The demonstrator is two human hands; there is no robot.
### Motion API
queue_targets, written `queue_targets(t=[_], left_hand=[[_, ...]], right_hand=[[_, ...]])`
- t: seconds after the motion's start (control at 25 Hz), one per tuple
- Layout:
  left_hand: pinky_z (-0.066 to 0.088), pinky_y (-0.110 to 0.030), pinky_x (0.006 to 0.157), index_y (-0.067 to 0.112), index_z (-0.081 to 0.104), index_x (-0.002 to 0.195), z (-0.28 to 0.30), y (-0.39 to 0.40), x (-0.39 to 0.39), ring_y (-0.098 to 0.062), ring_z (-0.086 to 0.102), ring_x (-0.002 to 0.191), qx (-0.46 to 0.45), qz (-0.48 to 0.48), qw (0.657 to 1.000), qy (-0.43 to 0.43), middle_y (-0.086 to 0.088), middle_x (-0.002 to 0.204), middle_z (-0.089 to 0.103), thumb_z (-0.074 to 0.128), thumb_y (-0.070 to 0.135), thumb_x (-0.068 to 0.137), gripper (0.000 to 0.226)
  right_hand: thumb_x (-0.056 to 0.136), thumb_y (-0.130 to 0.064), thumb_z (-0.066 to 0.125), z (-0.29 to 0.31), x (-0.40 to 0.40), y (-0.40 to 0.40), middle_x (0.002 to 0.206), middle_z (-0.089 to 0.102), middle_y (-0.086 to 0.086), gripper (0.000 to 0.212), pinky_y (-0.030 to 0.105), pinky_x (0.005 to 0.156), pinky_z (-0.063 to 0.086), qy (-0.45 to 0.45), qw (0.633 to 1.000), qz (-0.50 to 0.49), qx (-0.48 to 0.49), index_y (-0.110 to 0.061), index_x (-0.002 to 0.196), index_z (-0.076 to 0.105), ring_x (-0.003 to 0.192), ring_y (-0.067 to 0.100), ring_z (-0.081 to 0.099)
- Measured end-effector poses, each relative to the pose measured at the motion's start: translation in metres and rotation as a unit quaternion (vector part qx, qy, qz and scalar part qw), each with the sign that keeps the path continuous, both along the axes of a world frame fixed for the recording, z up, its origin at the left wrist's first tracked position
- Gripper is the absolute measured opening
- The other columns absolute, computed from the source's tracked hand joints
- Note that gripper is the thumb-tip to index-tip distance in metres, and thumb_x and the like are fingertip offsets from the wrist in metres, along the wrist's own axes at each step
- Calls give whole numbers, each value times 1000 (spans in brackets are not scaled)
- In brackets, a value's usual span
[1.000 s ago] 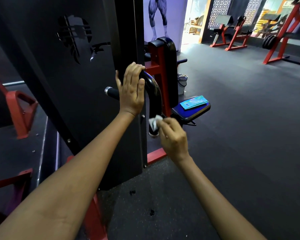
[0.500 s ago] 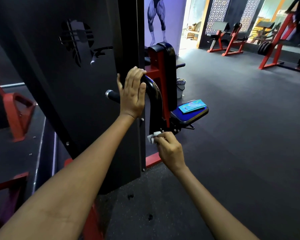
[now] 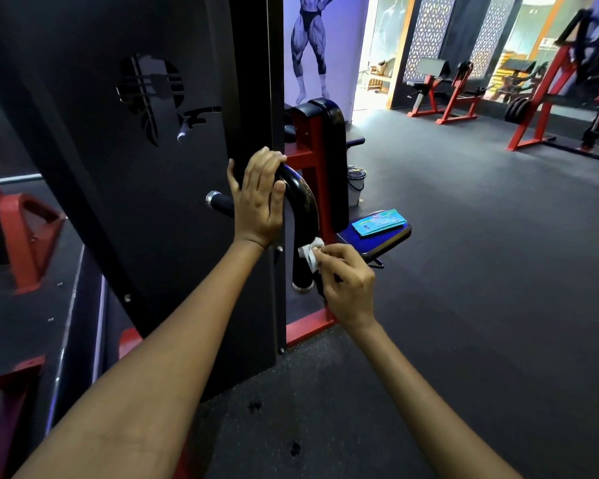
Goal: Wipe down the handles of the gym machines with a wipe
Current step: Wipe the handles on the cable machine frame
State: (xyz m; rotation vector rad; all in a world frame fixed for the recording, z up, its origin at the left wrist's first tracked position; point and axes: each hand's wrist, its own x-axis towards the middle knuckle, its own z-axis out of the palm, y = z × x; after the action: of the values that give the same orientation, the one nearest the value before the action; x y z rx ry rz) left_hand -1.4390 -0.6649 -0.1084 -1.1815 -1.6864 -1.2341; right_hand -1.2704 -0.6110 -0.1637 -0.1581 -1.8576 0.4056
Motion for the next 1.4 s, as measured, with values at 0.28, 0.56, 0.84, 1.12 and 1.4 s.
queue_targets(t=[0.28, 0.56, 0.84, 1.12, 1.4], left_hand=[[5, -48, 113, 21, 45, 126, 0, 0, 0, -17, 39, 131, -6, -1, 1000, -10, -8, 129, 56, 14, 44, 101, 46], [4, -44, 114, 16, 48, 126, -1, 0, -2, -17, 38, 131, 5, 4, 1000, -5, -7, 129, 55, 15, 42, 102, 49], [3, -40, 115, 15, 47, 126, -1, 0, 2, -19, 37, 133, 5, 9, 1000, -11, -10, 131, 54, 24, 24, 97, 38], [-1, -23, 115, 8, 52, 127, 3, -7, 9, -13, 34, 134, -28, 17, 999, -44, -6, 135, 51, 24, 26, 96, 45], [3, -34, 115, 9, 51, 130, 5, -7, 20, -8, 28, 136, -20, 2, 996, -92, -1, 139, 46, 23, 27, 96, 48]], right_hand=[[78, 3, 55, 102, -52, 26, 87, 63, 3, 33, 6, 67, 38, -52, 984, 94, -139, -8, 104, 71, 76, 8, 56], [75, 6, 59, 28, -19, 15, 90, 59, 1, 23, 24, 74, 51, 26, 956, 162, -242, -7, 90, 73, 86, 11, 60], [74, 2, 62, -11, -3, 16, 87, 62, 3, 17, 20, 74, 50, -32, 966, 131, -219, -5, 83, 75, 83, 12, 61], [77, 11, 63, -3, -18, 0, 92, 57, 9, 20, 30, 77, 51, 51, 987, 97, -119, -5, 84, 73, 84, 16, 56], [82, -9, 55, -94, 7, -4, 93, 55, -1, 18, 61, 79, 48, -77, 979, 93, -166, -6, 89, 71, 87, 6, 53]])
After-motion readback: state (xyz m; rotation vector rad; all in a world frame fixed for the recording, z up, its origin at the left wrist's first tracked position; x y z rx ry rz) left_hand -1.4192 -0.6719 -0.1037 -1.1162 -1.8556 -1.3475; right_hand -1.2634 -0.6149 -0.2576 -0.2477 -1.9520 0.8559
